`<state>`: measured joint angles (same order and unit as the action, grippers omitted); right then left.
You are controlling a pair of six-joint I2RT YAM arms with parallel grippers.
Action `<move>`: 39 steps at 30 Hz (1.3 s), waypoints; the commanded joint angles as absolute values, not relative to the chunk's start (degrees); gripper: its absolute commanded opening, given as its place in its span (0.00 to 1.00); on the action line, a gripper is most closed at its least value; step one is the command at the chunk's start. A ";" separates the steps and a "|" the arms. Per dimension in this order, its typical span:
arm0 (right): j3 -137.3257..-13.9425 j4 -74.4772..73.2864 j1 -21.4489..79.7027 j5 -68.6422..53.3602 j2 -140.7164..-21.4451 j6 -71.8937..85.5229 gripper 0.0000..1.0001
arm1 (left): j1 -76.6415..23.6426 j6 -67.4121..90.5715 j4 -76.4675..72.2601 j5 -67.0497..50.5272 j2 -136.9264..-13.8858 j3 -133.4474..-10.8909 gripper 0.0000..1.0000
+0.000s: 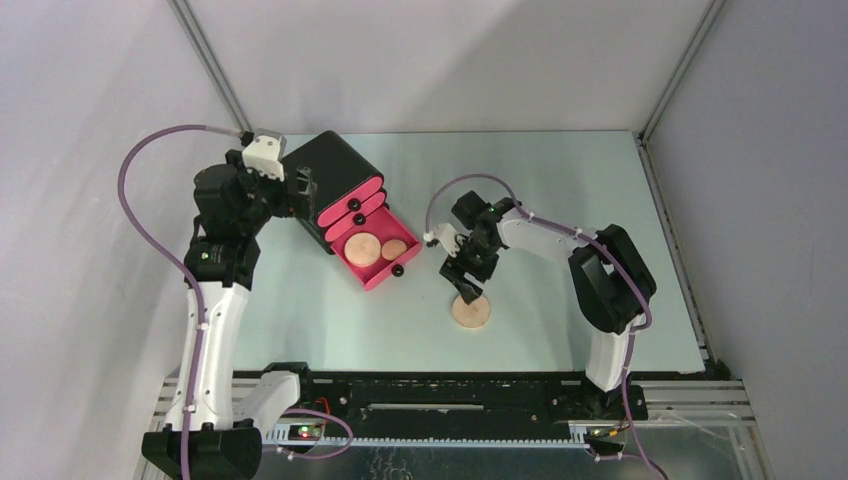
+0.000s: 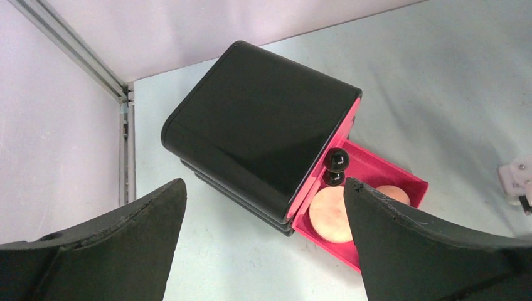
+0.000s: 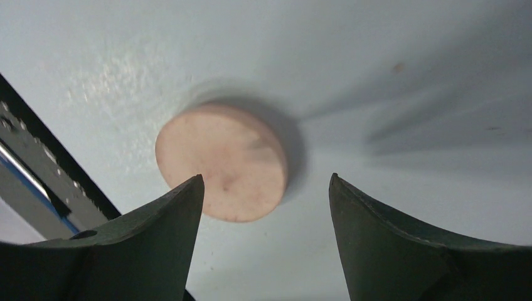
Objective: Organize the makeup
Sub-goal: Pick up the makeup tool from the center of the board.
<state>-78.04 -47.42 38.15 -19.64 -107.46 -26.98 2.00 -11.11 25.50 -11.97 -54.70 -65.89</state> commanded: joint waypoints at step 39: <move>-80.65 -43.96 42.01 -20.19 -99.88 -27.32 0.00 | 2.37 -13.36 25.94 -16.55 -53.62 -64.94 1.00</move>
<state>-73.84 -42.76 41.06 -17.69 -101.45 -29.32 2.02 -12.53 26.33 -15.70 -54.96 -65.89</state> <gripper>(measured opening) 0.008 0.996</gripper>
